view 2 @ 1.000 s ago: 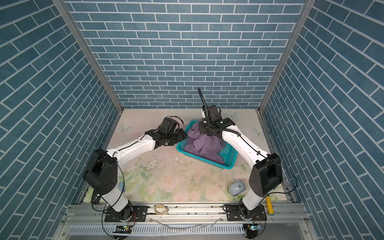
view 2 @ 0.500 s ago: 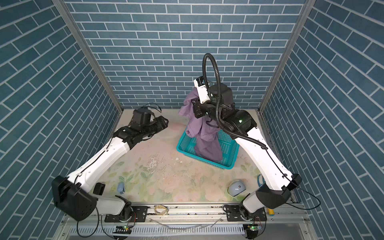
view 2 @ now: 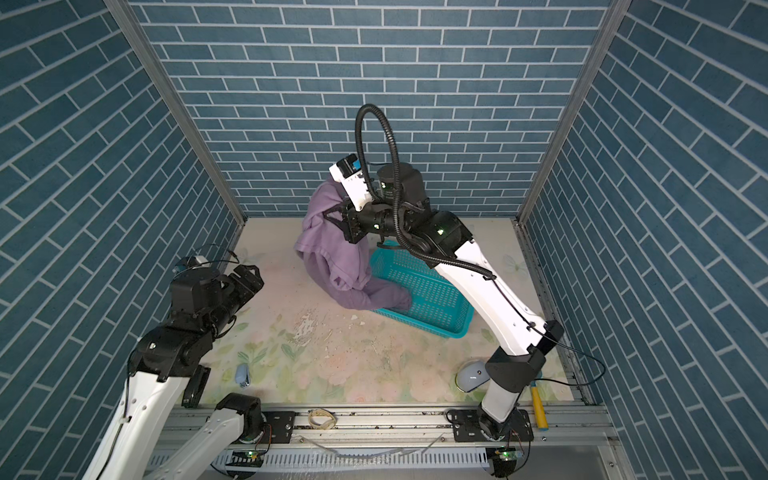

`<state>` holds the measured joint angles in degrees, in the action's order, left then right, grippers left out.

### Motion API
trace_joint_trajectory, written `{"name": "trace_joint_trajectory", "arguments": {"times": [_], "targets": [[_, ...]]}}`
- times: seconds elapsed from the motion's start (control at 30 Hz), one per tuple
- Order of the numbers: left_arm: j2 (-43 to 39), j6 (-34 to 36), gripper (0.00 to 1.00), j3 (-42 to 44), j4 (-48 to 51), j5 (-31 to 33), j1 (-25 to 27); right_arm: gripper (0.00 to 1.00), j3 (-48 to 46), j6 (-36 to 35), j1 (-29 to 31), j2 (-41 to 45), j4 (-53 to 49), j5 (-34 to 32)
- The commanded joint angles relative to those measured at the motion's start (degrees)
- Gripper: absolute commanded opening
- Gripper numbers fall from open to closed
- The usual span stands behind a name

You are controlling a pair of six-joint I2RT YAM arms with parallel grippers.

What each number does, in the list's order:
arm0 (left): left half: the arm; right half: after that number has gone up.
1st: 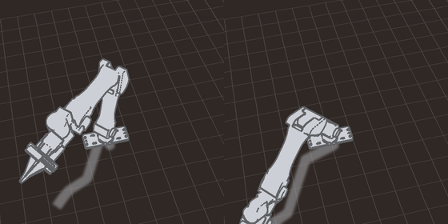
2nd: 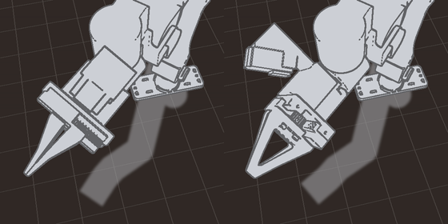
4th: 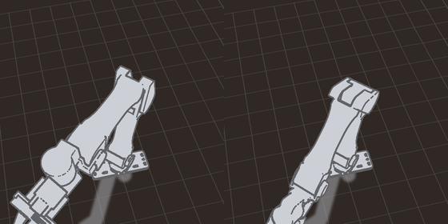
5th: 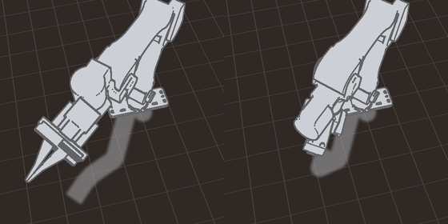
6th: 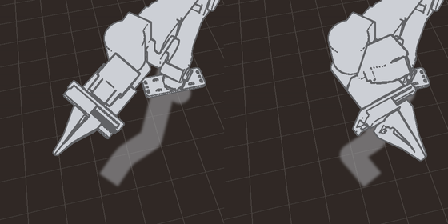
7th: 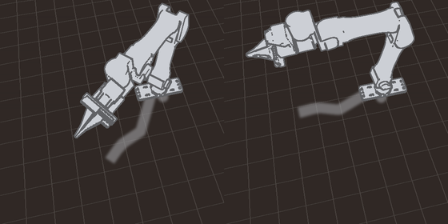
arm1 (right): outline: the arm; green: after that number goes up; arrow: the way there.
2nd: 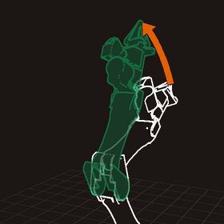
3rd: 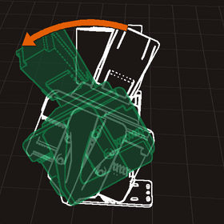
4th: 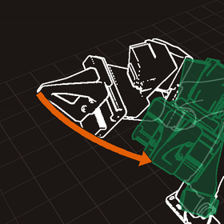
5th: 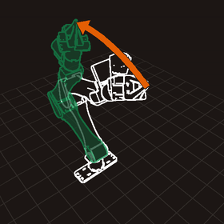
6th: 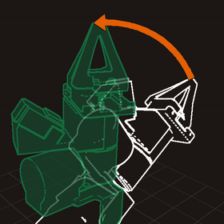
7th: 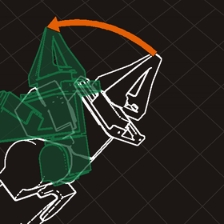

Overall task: Fold and stack the trousers
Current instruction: 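Lift the purple trousers out with the right gripper while the left draws back, then lower the trousers beside the basket with the right gripper while the left reaches over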

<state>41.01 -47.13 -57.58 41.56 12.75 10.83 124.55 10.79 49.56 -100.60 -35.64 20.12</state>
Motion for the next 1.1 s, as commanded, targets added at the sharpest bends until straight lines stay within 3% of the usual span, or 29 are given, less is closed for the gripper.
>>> {"name": "trace_joint_trajectory", "arguments": {"times": [0.0,0.23,0.27,0.3,0.37,0.4,0.43,0.57,0.73,0.93,1.07], "targets": [[-2.4,0.7,0.87,1.2,4.7,3.8,-0.5,0.00,2.7,2.4,-0.1,-3.7,-1.6,3.0],[-2.4,0.0,0.88,3.1,5.5,2.0,-0.5,0.00,2.3,2.4,1.9,-15.5,-11.6,4.1],[-2.0,0.2,0.88,3.5,4.6,1.0,-0.5,0.10,2.3,1.8,2.5,-16.9,-13.1,2.9],[-1.4,0.5,0.88,4.1,3.5,-0.3,-0.5,0.27,2.0,1.3,3.0,-18.1,-14.8,1.0],[0.3,1.3,0.89,4.7,1.5,-3.1,-0.5,0.46,0.5,1.3,3.4,-19.0,-15.9,-2.1],[1.7,1.6,0.90,4.6,0.7,-4.5,-0.5,0.61,-1.1,1.5,3.4,-18.5,-15.5,-3.3],[3.1,2.0,0.90,4.4,0.2,-6.1,-0.5,0.68,-2.6,1.4,3.4,-17.5,-14.8,-5.1],[8.0,3.8,0.89,3.8,-4.2,-11.8,0.4,0.69,-10.5,0.3,2.5,-10.9,-11.2,-12.1],[12.5,5.6,0.89,2.3,-8.5,-9.2,8.6,0.69,-23.4,3.9,-4.1,-0.8,-8.4,-14.6],[24.3,8.7,0.90,-4.2,-8.8,-4.9,21.1,0.75,-41.0,11.7,-17.3,7.0,-6.8,-6.6],[30.7,10.0,0.91,-8.0,-10.8,-3.8,27.6,0.79,-48.6,14.4,-21.3,8.4,-3.7,1.1]]}}
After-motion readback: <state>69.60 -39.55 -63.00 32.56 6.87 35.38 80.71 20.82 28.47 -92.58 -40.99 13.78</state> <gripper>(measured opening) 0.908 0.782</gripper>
